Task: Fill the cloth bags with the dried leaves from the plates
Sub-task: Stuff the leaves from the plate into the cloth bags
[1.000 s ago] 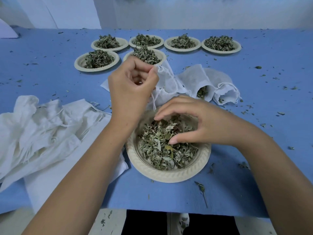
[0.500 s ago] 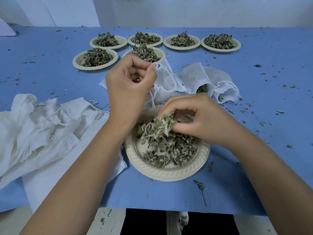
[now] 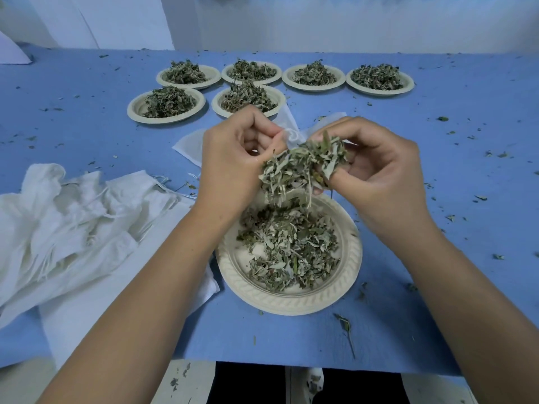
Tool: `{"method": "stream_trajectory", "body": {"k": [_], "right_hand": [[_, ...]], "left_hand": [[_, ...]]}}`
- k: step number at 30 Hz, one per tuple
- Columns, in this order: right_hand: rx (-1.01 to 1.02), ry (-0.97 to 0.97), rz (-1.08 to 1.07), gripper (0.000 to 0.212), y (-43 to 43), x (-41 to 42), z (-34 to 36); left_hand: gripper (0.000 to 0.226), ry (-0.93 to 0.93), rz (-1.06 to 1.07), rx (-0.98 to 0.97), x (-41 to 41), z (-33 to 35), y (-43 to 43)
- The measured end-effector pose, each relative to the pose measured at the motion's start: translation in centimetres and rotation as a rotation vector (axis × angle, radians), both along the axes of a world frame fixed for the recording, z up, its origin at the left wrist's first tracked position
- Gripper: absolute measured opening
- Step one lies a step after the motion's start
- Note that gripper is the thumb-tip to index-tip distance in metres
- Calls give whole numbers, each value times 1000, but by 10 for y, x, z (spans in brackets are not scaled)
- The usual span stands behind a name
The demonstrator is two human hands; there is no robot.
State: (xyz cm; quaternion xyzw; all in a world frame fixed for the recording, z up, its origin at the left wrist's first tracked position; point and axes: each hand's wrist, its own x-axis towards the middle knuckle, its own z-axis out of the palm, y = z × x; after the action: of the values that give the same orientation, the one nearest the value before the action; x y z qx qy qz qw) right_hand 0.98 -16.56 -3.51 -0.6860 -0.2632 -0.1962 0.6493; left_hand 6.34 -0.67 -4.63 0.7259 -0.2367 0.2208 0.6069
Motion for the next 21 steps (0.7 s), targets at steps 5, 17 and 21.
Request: {"method": "stream_trajectory", "body": {"k": [5,17,21], "right_hand": [[16,27,-39,39,-2,0,-1],[-227,-108,-247,43,-1,2,-6],[-454,-254,-406,29,-1,4,-10]], "left_hand": [[20,-10,-22,8,1,-1,0],[15,-50,-58,34,-2,-1,0],[11,-62,-94,39,-7,0,-1]]}}
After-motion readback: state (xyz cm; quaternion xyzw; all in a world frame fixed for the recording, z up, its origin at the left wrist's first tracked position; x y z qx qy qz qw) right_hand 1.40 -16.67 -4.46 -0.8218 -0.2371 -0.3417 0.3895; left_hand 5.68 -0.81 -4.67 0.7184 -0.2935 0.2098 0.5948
